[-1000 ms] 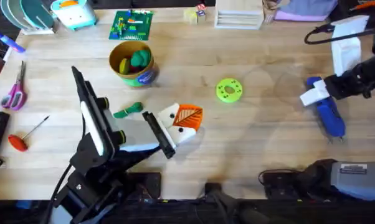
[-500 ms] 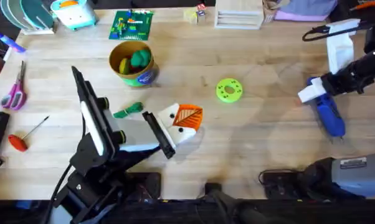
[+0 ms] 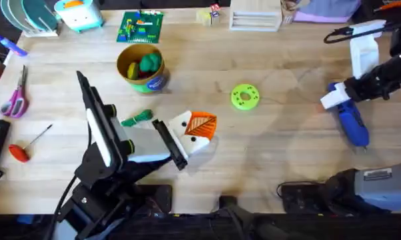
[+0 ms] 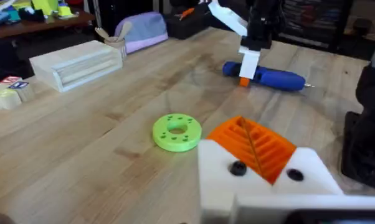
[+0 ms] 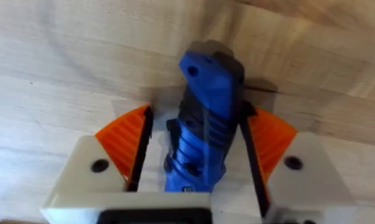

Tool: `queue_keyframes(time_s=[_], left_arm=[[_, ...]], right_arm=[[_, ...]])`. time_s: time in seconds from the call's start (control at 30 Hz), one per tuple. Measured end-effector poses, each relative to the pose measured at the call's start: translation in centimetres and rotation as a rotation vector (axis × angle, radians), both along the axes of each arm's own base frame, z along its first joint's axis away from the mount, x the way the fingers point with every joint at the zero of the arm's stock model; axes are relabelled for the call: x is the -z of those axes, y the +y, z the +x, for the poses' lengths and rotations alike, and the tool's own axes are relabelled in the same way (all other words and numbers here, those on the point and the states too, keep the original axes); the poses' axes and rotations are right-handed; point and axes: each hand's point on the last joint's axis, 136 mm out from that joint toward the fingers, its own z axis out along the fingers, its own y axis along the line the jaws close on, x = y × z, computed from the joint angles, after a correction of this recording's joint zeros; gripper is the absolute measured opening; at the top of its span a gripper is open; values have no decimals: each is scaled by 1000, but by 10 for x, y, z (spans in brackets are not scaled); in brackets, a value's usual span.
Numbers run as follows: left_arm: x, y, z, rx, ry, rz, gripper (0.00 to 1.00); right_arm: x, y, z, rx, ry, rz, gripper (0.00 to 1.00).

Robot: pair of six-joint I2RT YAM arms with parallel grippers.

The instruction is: Pick up the gripper from the table and insert it into the empty holder that is missing its gripper. Then pick up a screw, insert it into the mounting hole, and use the screwdriver to tighten it. Finally, clean up the table by picking up the vegetable and placing it into the bucket.

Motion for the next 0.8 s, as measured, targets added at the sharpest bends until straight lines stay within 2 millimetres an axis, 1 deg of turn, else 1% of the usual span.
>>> queue_keyframes(time_s=[0.1, 0.2, 0.3, 0.4, 0.5, 0.6, 0.67, 0.8], left_arm=[[0, 0, 0, 0, 0, 0, 9], [0, 0, 0, -1, 0, 0, 9], [0, 0, 0, -2, 0, 0, 9], [0, 0, 0, -2, 0, 0, 9], [0, 0, 0, -2, 0, 0, 9], [0, 0, 0, -2, 0, 0, 9], [0, 0, 0, -2, 0, 0, 9], [0, 0, 0, -2, 0, 0, 9]], right_arm=[[0, 0, 0, 0, 2, -1, 810], [0, -1, 1, 0, 1, -5, 754], [0, -3, 1, 2, -3, -10, 671], [0, -4, 3, 7, -11, -12, 618], [0, -4, 4, 7, -14, -11, 589], [0, -4, 4, 11, -15, -10, 530], [0, -4, 4, 12, -16, -11, 467], [0, -5, 5, 13, -18, -12, 372]])
